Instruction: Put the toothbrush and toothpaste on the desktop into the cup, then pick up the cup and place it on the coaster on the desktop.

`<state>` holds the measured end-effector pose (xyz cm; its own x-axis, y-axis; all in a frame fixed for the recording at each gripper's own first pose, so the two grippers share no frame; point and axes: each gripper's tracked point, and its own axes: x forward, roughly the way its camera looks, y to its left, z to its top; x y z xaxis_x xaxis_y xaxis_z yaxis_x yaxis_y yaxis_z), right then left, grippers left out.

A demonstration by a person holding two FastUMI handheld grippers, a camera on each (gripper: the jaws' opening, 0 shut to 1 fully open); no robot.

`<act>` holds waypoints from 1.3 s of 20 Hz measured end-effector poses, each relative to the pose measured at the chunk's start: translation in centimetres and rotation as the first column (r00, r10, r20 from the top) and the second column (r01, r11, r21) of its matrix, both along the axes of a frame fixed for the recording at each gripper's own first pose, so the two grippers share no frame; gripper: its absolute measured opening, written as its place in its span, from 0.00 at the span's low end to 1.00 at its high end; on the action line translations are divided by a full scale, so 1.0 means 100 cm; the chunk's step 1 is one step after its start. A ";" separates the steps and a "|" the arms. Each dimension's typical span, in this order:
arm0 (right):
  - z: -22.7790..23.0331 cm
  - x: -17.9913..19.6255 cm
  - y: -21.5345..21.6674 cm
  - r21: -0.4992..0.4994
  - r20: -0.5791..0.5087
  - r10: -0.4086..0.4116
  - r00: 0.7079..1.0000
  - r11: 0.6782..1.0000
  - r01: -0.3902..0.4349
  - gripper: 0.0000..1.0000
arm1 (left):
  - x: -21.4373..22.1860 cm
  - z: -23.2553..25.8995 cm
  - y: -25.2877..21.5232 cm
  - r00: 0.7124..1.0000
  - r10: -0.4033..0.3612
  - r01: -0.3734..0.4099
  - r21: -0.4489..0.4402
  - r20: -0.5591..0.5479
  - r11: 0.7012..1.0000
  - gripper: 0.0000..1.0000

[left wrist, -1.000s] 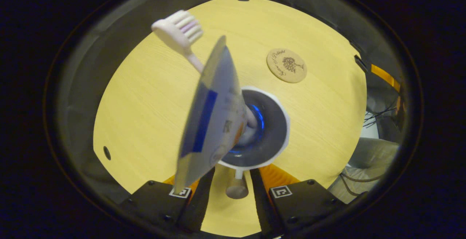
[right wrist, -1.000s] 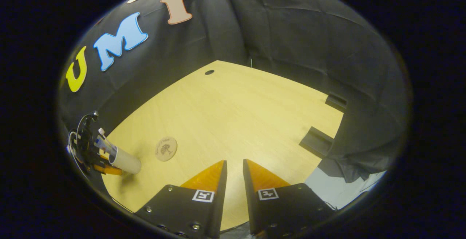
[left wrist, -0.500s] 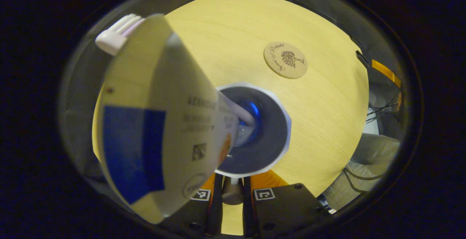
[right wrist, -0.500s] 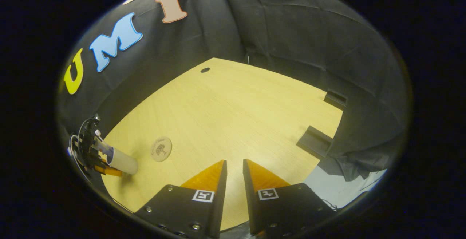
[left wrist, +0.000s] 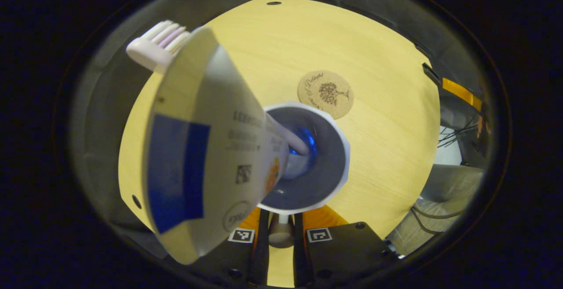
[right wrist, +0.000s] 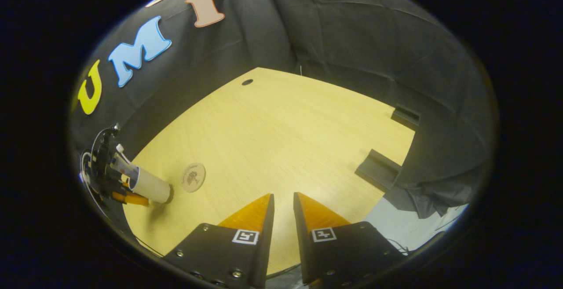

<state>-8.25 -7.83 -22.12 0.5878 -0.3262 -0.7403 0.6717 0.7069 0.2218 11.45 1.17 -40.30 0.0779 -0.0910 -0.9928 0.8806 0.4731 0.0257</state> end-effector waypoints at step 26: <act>0.011 -0.001 -0.008 0.031 0.024 -0.153 0.988 0.988 0.153 0.29 | 0.034 0.051 -0.064 0.993 -0.044 0.048 -0.037 0.110 0.998 0.39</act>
<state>-8.36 -8.64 -21.04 0.5518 -0.3926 -0.7358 0.7651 0.5894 0.2594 14.86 -5.26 -35.20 0.1805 -0.1364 -0.9741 0.8943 0.4349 0.1049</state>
